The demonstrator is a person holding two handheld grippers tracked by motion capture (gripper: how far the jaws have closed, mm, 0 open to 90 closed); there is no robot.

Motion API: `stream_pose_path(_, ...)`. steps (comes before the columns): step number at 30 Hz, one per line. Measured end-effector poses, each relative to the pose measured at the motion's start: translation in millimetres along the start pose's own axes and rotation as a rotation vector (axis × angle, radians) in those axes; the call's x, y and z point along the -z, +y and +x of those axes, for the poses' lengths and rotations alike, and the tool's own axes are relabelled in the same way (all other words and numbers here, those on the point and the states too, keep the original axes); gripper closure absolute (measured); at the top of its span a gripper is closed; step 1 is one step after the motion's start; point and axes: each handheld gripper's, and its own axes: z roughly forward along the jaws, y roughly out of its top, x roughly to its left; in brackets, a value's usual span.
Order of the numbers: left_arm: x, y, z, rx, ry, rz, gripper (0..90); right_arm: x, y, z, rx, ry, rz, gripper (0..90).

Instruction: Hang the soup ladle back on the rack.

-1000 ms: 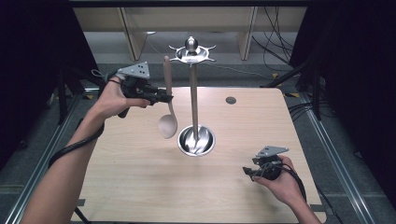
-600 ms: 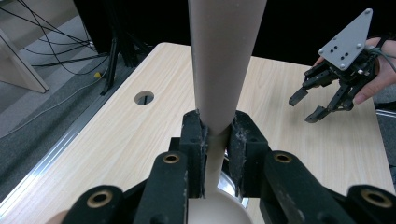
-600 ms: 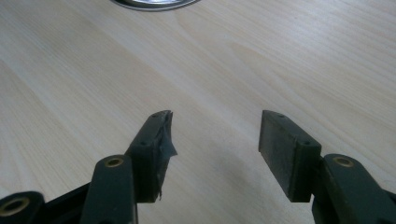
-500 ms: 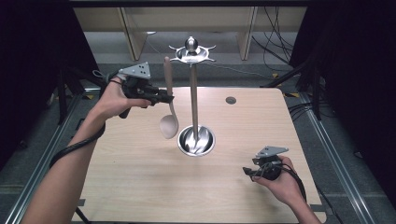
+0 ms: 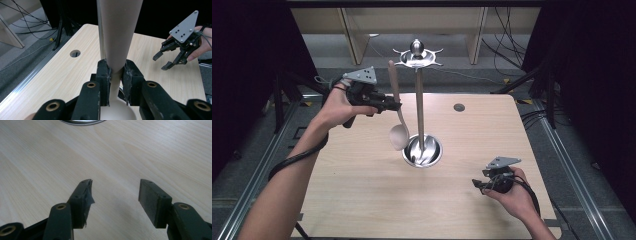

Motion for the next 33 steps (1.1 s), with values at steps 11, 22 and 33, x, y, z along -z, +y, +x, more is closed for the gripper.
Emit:
stream_pose_path(11,-1.2,5.0,-0.8,0.034,-0.013,0.021,76.0,-2.6,-1.1,1.6,-0.019,-0.005,-0.029,44.7)
stream_pose_path(22,-4.1,2.7,-3.0,0.025,0.002,0.021,75.6,-0.8,-0.3,-0.7,0.004,0.002,-0.003,44.7)
stream_pose_path(33,3.0,2.0,-10.1,0.023,0.056,-0.033,70.2,-1.3,0.0,-2.4,0.028,-0.003,-0.007,44.7)
